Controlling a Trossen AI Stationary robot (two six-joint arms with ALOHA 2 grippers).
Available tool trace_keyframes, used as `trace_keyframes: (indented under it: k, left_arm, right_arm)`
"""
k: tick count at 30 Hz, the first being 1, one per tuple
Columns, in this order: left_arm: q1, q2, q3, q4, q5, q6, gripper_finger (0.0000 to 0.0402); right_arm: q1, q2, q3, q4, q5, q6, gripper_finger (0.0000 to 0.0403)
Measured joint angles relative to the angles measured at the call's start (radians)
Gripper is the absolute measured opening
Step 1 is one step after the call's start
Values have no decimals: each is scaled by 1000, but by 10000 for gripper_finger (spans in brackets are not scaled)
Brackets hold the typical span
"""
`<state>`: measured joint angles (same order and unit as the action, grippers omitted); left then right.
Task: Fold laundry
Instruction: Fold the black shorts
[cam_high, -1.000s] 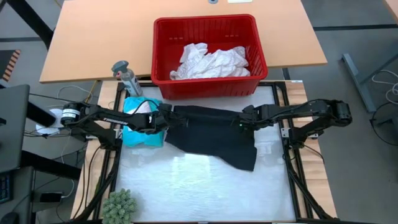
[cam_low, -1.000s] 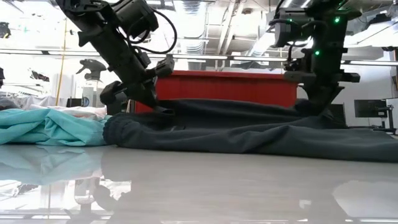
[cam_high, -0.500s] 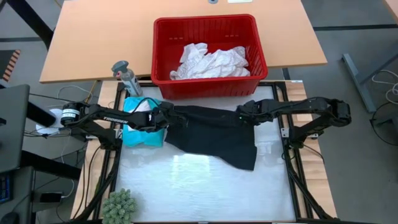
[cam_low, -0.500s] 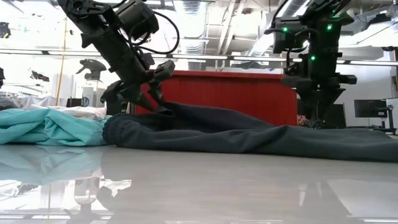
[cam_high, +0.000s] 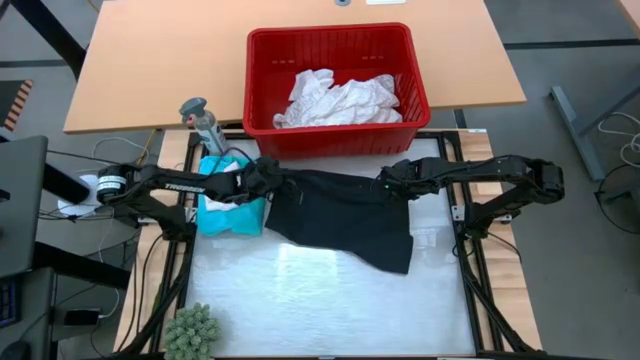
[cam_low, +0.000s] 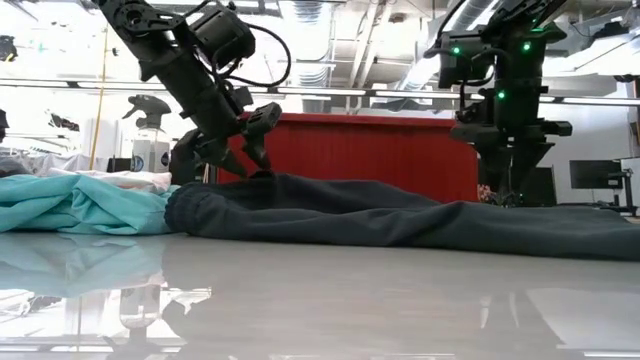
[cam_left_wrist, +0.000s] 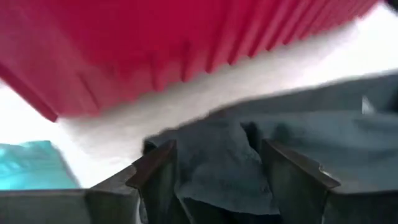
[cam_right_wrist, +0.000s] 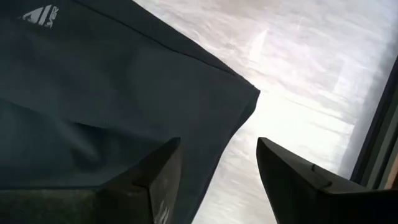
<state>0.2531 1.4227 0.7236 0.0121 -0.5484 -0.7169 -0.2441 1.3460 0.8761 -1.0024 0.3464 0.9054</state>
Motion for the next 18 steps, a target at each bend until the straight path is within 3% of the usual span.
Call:
trace_keyframes:
  k: [3, 7, 9, 13, 14, 16, 18]
  left_arm:
    - [34, -58, 0, 76, 37, 26, 220]
    - [78, -159, 0, 217, 158, 212, 220]
    - [102, -219, 0, 264, 243, 222, 220]
    - [111, -272, 2, 325, 708, 190, 210]
    - [87, -267, 2, 311, 776, 172, 202]
    - [27, -241, 1, 276, 793, 165, 179]
    - [-37, -202, 0, 276, 726, 204, 144]
  right_arm:
    - [8, -6, 0, 20, 10, -63, 234]
    - [4, -39, 1, 84, 21, -132, 223]
    - [1, -69, 1, 140, 4, -185, 214]
    - [16, -131, 2, 276, -113, -234, 177]
    - [21, -141, 2, 300, -129, -235, 161]
    - [33, -151, 2, 335, -135, -237, 122]
    - [42, -150, 2, 356, -136, -237, 74]
